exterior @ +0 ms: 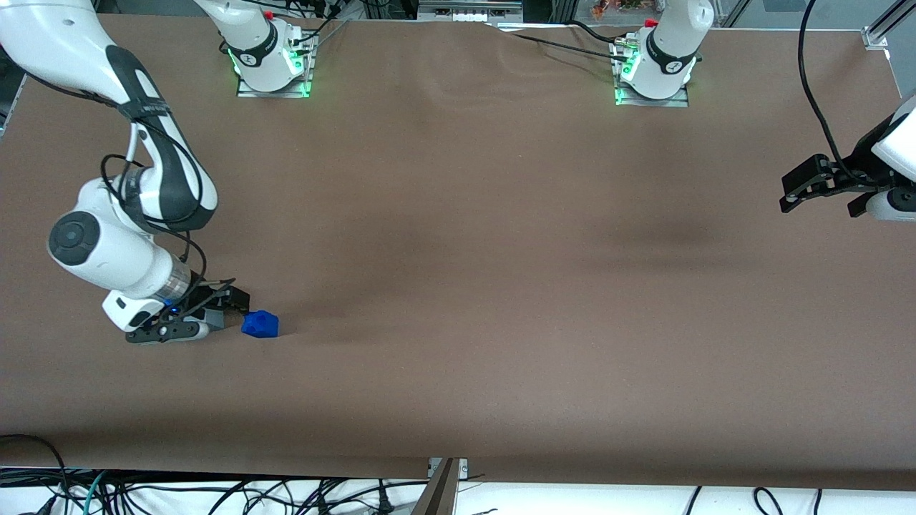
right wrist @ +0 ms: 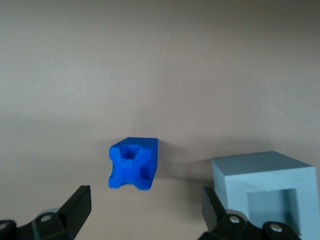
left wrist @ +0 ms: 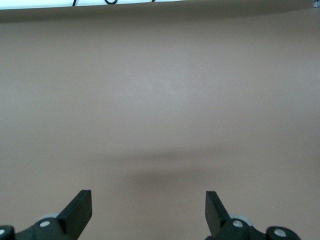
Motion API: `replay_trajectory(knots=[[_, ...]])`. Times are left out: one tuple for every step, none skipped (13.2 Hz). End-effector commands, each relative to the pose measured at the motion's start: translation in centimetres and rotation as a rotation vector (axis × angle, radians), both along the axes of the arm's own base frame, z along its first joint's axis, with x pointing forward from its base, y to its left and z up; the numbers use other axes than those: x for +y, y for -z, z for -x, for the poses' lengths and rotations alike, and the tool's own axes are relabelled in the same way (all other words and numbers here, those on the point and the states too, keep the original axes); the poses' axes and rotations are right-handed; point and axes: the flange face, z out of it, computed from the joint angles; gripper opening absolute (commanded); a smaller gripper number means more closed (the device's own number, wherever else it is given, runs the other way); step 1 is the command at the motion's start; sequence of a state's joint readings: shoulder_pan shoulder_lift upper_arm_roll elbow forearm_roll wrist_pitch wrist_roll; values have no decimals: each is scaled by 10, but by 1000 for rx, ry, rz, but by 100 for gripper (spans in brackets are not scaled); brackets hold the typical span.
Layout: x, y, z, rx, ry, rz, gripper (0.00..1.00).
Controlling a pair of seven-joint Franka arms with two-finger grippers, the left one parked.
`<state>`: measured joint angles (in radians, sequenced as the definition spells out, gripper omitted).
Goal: Insert blue part into gray base with right arm
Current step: 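Move the open right gripper down over the blue part and close it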
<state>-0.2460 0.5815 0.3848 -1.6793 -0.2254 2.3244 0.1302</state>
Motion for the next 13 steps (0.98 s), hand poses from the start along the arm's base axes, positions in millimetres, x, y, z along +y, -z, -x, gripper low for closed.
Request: replay_trajectory(knots=[[22, 11, 1, -16, 44, 32, 98], [24, 22, 1, -10, 49, 25, 99], [27, 28, 0, -28, 45, 13, 99], [30, 36, -1, -34, 42, 4, 98], [31, 41, 0, -33, 40, 1, 98], [33, 47, 0, -34, 30, 4, 96], [34, 53, -1, -40, 24, 2, 95], [35, 58, -1, -45, 22, -2, 93], [35, 63, -1, -46, 22, -7, 88], [36, 65, -1, -45, 21, -7, 80], [35, 64, -1, -46, 21, -6, 68], [35, 65, -1, -44, 21, -7, 54], [33, 63, -1, -46, 15, -6, 39]])
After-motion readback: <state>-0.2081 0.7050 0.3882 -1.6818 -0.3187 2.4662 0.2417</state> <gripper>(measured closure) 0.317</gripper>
